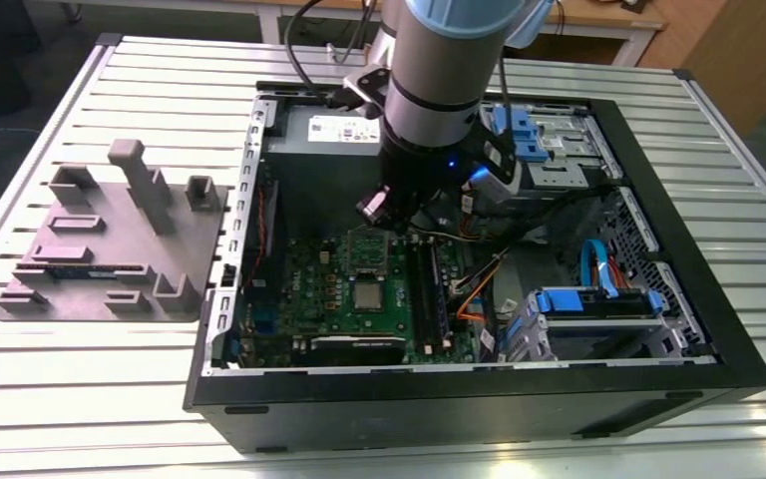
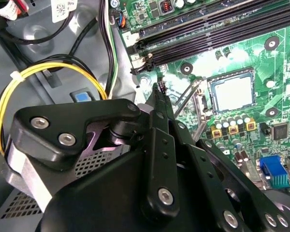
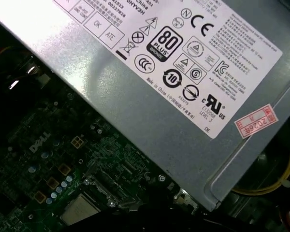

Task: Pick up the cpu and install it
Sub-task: 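Close the cpu cover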

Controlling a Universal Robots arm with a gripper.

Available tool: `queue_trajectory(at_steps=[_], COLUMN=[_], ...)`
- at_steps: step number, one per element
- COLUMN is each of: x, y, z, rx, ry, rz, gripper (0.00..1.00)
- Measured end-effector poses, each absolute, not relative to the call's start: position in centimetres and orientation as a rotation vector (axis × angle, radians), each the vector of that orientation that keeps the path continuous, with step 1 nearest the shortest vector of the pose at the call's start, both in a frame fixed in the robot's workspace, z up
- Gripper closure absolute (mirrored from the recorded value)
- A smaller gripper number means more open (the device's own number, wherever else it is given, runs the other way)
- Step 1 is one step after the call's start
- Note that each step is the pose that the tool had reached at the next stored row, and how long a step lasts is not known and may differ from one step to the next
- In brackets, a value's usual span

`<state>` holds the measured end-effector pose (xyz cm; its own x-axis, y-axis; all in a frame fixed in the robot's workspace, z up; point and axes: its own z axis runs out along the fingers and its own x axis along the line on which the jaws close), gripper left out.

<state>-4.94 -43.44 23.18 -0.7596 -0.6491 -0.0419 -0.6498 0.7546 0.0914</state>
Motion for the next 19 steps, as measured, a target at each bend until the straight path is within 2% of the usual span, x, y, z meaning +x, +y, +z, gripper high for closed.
queue_trajectory(at_steps=[19], x=[-4.97], y=[-43.44], z=[24.19], rx=[-1.109], ry=[2.928], rz=[0.158], gripper=[0.9])
